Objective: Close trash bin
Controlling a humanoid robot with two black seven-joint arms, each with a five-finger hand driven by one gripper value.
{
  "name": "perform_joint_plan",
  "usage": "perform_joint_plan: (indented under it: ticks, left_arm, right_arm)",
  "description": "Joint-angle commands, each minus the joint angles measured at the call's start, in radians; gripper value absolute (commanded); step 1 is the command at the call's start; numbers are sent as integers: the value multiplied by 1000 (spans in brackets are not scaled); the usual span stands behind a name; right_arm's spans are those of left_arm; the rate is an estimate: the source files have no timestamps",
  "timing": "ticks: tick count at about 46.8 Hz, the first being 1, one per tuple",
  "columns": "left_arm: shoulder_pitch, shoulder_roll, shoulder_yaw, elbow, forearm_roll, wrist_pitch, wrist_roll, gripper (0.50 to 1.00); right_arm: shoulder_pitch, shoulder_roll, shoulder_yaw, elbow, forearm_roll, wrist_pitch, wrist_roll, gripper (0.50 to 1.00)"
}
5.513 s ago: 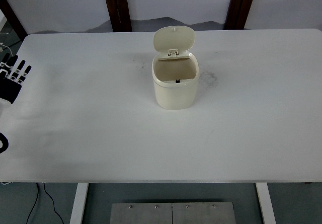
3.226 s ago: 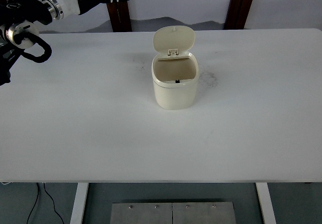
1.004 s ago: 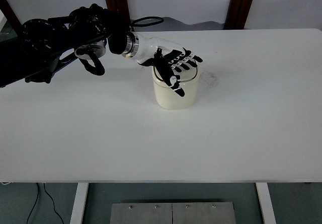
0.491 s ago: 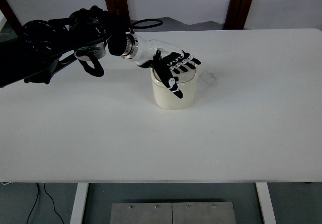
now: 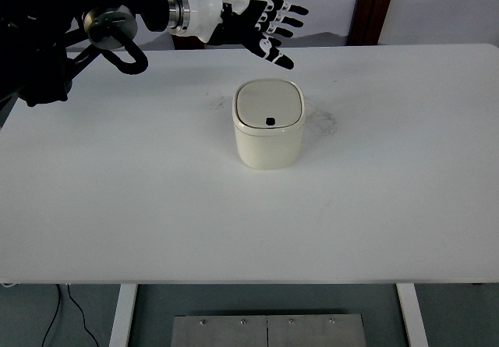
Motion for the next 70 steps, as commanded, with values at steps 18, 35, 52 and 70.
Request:
perform_joint_plan:
  ticks: [18,35,52,70]
  left_arm:
    - [179,122,-222,247,-233,-2,-131,1000]
    - [420,209,-416,269,-422,-2,-216,1000]
    - [644,232,-647,307,-503,-5,-216,1000]
    - [790,225,-690,309,-634,-8,-256,1000]
  right_arm:
    - [0,0,-1,0,0,0,0,991]
    - [0,0,1,0,0,0,0,993]
    - [0,0,1,0,0,0,0,991]
    - [0,0,-1,0,0,0,0,993]
